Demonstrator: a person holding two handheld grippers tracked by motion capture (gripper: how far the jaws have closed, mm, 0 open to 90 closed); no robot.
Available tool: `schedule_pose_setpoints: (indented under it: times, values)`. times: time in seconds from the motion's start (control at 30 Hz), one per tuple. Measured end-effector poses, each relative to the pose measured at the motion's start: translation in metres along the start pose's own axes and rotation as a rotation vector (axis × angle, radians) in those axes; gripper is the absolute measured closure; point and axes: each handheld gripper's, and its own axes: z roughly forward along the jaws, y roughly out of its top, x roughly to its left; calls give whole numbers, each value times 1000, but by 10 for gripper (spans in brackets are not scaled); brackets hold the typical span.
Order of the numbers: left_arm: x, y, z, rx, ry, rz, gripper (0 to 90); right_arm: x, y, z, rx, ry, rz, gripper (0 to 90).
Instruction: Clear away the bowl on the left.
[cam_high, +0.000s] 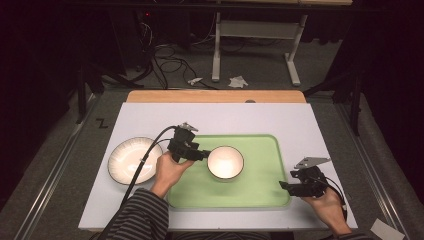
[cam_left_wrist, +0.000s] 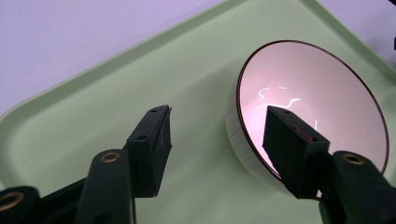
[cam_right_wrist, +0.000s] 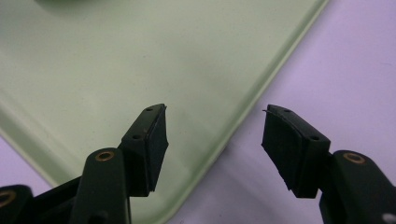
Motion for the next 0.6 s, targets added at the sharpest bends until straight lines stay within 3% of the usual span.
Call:
schedule_pose_setpoints:
  times: [0.6]
  values:
    - [6,1,-12,-21,26,-10,417,-2,6,6,10,14,-24,415]
